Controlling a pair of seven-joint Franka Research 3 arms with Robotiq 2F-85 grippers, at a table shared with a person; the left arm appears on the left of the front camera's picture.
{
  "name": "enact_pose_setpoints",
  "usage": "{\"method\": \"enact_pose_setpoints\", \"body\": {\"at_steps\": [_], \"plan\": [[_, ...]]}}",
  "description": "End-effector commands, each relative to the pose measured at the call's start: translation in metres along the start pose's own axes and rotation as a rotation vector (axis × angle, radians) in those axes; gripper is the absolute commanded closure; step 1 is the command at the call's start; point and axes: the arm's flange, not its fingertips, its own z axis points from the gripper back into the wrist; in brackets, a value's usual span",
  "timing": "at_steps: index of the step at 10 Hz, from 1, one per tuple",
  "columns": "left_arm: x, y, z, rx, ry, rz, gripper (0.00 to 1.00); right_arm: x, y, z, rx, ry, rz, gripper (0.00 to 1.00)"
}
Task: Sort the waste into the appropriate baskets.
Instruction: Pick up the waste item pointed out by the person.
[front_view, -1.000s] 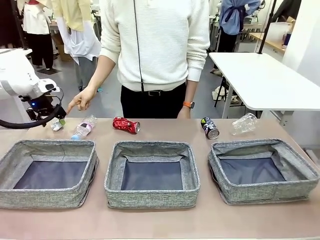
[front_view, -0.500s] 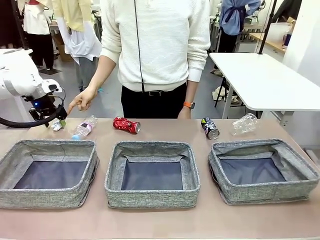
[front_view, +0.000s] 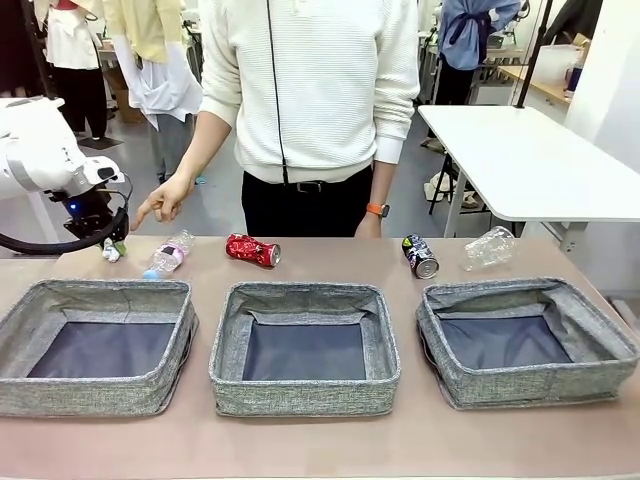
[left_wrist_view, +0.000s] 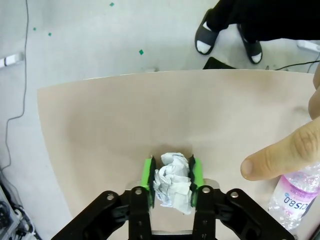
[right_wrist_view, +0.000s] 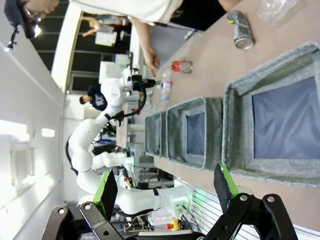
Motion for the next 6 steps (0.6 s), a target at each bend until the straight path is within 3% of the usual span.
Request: {"method": "enact_pose_setpoints", "body": {"at_steps": [1, 6], "plan": [[-0.0028, -0.0019, 0.0034, -0.001, 0.006, 0.017, 1.0, 0.0043, 0.0027, 0.0001, 0.02, -0.008, 0.027, 0.0], [-0.0071, 0.0024, 0.0076, 0.006, 0.009, 0.034, 1.0, 0.0043, 0.0027, 0.0001, 0.02, -0.008, 0.027, 0.0]]}}
